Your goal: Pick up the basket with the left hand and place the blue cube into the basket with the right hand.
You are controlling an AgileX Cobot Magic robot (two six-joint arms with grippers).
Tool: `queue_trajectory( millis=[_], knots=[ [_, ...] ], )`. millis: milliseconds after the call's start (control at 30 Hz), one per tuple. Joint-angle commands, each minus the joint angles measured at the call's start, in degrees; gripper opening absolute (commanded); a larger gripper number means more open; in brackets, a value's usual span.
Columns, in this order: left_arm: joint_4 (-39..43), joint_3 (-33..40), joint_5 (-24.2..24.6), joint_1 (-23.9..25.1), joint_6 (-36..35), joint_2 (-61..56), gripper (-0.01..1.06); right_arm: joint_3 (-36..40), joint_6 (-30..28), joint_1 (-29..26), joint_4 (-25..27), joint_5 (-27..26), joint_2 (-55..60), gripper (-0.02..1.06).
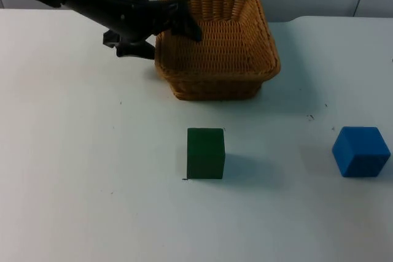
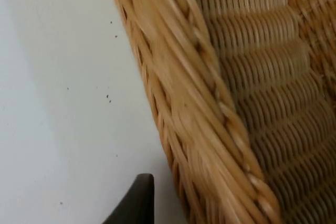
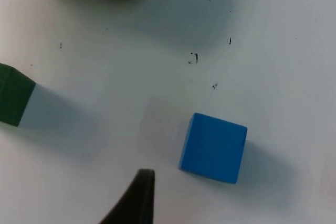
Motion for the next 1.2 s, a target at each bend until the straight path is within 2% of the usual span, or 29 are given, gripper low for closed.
queue_trajectory(
  millis=[0,100,133,267,300,433,767,867,967,1167],
  knots=[
    [0.45,-0.65,0.84,-0.50,-0.47,0.56,0.99,-0.24,0.28,0.20,-0.44,-1.22,0.08,1.04],
    [1.46,-0.65,0.36,-0.91,-0.63,0.79,0.72,-0.24,0.28,0.20,-0.44,-2.28,0.08,1.04],
    [1.46,-0.65,0.36,-0.91,-0.63,0.79,0.72,-0.24,0.28,0.20,-0.44,-2.28,0.08,1.04],
    [1.46,-0.65,-0.45,-0.91,-0.46,0.79,0.30,-0.24,0.28,0.20,-0.44,-2.40,0.08,1.04],
    [1.46,-0.65,-0.45,-0.91,-0.46,0.79,0.30,-0.24,0.28,0.20,-0.44,-2.40,0.08,1.04],
    [-1.71,-0.65,-3.05,-0.91,-0.92,0.79,0.02,-0.24,0.28,0.20,-0.30,-2.51,0.08,1.04],
    [-2.06,-0.74,-8.36,-0.91,-14.74,-0.52,0.00,-0.24,0.57,0.20,-0.30,-2.51,0.08,1.04],
    [-2.06,-0.74,-9.17,-0.91,-16.56,-2.16,0.00,-0.24,0.57,0.20,-0.30,-2.51,0.08,1.04],
    [-1.78,-0.74,-8.53,-0.79,-16.91,-4.04,0.00,-0.24,0.57,0.20,-0.30,-2.51,0.08,1.04],
    [5.91,-0.52,-4.24,0.20,-26.10,-9.04,0.00,-0.24,0.70,0.20,-0.30,-2.51,0.08,1.04]
  ],
)
